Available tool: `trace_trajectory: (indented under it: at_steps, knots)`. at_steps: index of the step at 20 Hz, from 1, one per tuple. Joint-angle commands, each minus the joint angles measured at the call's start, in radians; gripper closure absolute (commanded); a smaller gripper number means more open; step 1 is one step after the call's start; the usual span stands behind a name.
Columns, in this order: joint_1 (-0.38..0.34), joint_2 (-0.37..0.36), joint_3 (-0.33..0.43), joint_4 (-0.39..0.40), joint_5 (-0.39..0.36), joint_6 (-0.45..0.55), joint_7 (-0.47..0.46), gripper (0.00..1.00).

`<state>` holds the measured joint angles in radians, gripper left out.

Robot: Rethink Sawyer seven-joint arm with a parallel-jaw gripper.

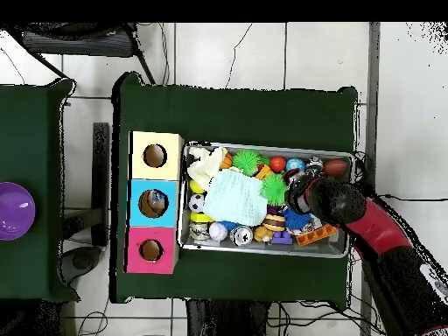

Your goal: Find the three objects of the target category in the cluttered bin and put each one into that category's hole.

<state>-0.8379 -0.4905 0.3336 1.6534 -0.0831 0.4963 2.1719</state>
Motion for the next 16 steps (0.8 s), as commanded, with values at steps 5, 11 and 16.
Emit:
trace_trajectory:
  at_steps: [5,11,16]
  knots:
    - [0.054,-0.042,-0.036,0.093,-0.041,-0.101,0.082,1.0]
    - [0.074,-0.024,-0.087,-0.049,-0.128,-0.217,0.022,1.0]
    - [0.102,-0.017,-0.129,-0.132,-0.175,-0.29,0.005,1.0]
